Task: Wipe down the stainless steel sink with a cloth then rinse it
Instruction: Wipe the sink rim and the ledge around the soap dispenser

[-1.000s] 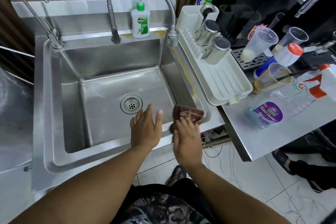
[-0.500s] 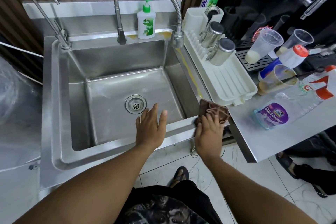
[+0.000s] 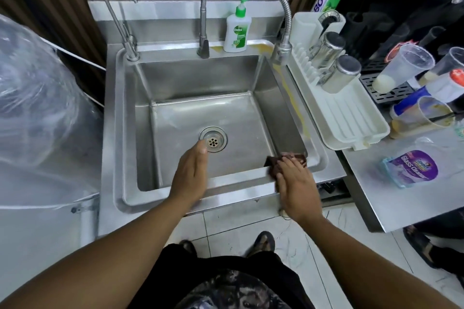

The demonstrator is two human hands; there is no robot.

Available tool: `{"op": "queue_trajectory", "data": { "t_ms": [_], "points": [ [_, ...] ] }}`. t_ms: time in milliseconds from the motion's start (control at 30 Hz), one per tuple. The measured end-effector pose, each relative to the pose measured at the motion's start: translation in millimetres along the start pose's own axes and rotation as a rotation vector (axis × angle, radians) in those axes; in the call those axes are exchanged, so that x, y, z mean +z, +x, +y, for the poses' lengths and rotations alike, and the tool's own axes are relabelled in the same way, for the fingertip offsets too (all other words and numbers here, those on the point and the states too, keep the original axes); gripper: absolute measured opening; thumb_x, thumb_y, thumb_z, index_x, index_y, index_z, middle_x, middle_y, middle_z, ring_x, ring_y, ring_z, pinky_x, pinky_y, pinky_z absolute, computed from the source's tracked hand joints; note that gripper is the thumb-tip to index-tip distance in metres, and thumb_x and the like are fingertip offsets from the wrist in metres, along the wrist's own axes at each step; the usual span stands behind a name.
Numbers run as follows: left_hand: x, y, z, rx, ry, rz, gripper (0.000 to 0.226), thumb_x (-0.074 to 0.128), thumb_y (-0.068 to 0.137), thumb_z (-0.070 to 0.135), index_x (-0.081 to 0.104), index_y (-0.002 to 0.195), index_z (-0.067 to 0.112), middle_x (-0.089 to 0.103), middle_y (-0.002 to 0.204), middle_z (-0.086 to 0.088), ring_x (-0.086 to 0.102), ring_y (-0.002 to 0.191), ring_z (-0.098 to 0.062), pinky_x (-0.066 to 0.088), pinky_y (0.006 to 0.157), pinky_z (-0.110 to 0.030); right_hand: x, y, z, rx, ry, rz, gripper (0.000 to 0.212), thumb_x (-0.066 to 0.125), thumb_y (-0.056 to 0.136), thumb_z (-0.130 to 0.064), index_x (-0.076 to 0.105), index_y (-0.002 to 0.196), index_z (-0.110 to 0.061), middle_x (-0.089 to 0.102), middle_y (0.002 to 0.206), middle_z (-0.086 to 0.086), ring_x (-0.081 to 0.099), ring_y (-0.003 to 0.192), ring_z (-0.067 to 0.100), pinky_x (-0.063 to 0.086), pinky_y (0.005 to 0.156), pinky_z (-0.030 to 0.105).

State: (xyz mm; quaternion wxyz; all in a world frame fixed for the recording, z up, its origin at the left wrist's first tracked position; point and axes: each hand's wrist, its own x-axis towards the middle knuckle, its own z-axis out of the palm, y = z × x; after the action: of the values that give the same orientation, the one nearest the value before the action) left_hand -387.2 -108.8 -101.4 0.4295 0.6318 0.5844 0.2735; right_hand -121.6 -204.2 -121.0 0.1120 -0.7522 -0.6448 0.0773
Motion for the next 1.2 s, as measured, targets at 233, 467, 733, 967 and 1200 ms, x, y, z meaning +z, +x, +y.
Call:
{"op": "queue_trajectory", "data": {
  "t_ms": [233, 467, 733, 967, 1200],
  "points": [
    [-38, -17, -39, 0.130, 0.288, 0.041, 0.086, 0.005, 0.095, 0.070, 0.040, 0.151, 0.015, 0.045, 0.154, -0.007, 0.027, 0.148, -0.027, 0.019, 0.120, -0.037, 7, -4, -35, 0.170, -0.073, 0.041, 0.061, 0.023, 0.104, -0.046, 0.054, 0.142, -0.010, 0.049, 0.151, 0.011, 0.037, 0.144, 0.031, 0.024, 0.119, 0.052],
    [-36, -16, -41, 0.154, 0.310, 0.043, 0.088, 0.003, 0.095, 0.073, 0.038, 0.152, 0.017, 0.043, 0.155, -0.006, 0.024, 0.150, -0.025, 0.022, 0.120, -0.042, 39, -29, -157, -0.180, 0.014, -0.068, 0.067, 0.037, 0.101, -0.060, 0.050, 0.146, -0.013, 0.042, 0.157, 0.005, 0.029, 0.149, 0.023, 0.023, 0.120, 0.048],
    [-37, -16, -42, 0.114, 0.273, 0.019, 0.089, 0.002, 0.091, 0.077, 0.034, 0.154, 0.023, 0.038, 0.158, 0.000, 0.019, 0.152, -0.020, 0.022, 0.121, -0.043, 11, -16, -67, -0.153, -0.066, -0.138, 0.067, 0.039, 0.100, -0.062, 0.044, 0.149, -0.017, 0.042, 0.157, 0.002, 0.033, 0.147, 0.021, 0.029, 0.119, 0.046],
    [-38, -16, -44, 0.129, 0.253, 0.042, 0.088, 0.003, 0.092, 0.076, 0.037, 0.153, 0.021, 0.042, 0.154, -0.003, 0.024, 0.149, -0.023, 0.025, 0.120, -0.045, 0, -10, -49, 0.309, -0.059, -0.027, 0.078, 0.011, 0.100, -0.062, 0.036, 0.154, -0.011, 0.030, 0.163, 0.008, 0.018, 0.153, 0.026, 0.009, 0.125, 0.049],
    [-33, -20, -37, 0.299, 0.363, 0.074, 0.065, 0.024, 0.103, 0.051, 0.046, 0.144, 0.006, 0.054, 0.142, -0.012, 0.042, 0.134, -0.027, 0.029, 0.116, -0.044, 8, -9, -141, 0.325, 0.201, -0.196, 0.065, 0.017, 0.103, -0.048, 0.025, 0.158, -0.014, 0.018, 0.167, 0.004, 0.008, 0.154, 0.022, 0.005, 0.123, 0.043]
  ]
}}
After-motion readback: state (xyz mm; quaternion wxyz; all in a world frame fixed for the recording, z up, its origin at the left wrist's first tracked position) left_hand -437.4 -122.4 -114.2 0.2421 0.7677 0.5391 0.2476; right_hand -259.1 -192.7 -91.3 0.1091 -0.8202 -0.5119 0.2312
